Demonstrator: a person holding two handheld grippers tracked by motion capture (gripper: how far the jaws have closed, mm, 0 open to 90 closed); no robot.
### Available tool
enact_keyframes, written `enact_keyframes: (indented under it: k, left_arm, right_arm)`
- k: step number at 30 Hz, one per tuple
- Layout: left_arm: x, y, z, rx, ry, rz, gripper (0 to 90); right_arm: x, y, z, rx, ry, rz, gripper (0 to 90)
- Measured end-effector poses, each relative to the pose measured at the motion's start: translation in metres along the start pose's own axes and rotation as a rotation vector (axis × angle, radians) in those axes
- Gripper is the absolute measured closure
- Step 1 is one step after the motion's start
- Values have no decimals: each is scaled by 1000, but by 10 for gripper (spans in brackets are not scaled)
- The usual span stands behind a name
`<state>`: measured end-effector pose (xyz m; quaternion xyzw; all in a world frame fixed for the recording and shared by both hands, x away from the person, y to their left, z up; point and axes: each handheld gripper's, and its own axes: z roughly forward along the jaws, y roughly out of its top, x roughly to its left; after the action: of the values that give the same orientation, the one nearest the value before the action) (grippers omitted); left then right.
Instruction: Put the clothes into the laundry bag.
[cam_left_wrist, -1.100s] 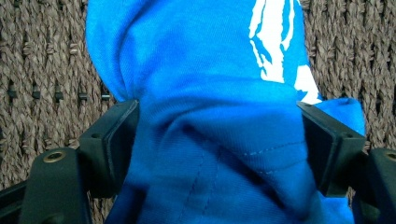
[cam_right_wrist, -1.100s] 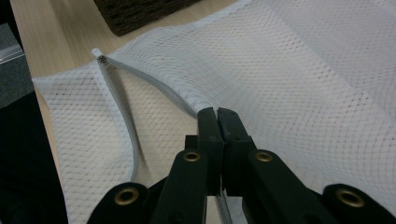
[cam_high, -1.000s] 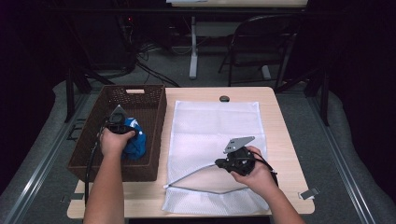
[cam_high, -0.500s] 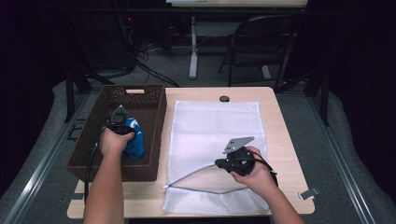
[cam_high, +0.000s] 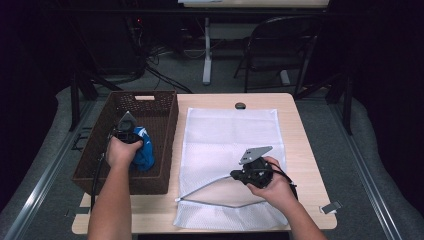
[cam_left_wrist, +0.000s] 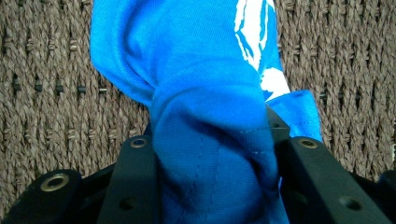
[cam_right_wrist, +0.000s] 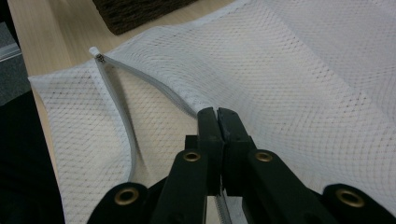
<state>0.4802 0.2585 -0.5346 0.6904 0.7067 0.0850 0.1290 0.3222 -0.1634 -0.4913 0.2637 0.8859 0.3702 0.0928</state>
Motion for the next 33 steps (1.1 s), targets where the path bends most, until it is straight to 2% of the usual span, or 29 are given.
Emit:
enact_keyframes:
  k: [10, 13, 33]
  left_arm:
    - [0, 1, -4, 9, -12, -9, 619]
    - [0, 1, -7, 9, -12, 1, 621]
    - [2, 3, -25, -19, -38, 6, 624]
  right_arm:
    - [0, 0, -1, -1, -2, -1, 889]
    - [-1, 0, -1, -1, -1, -2, 889]
    - [0, 0, -2, -3, -7, -3, 889]
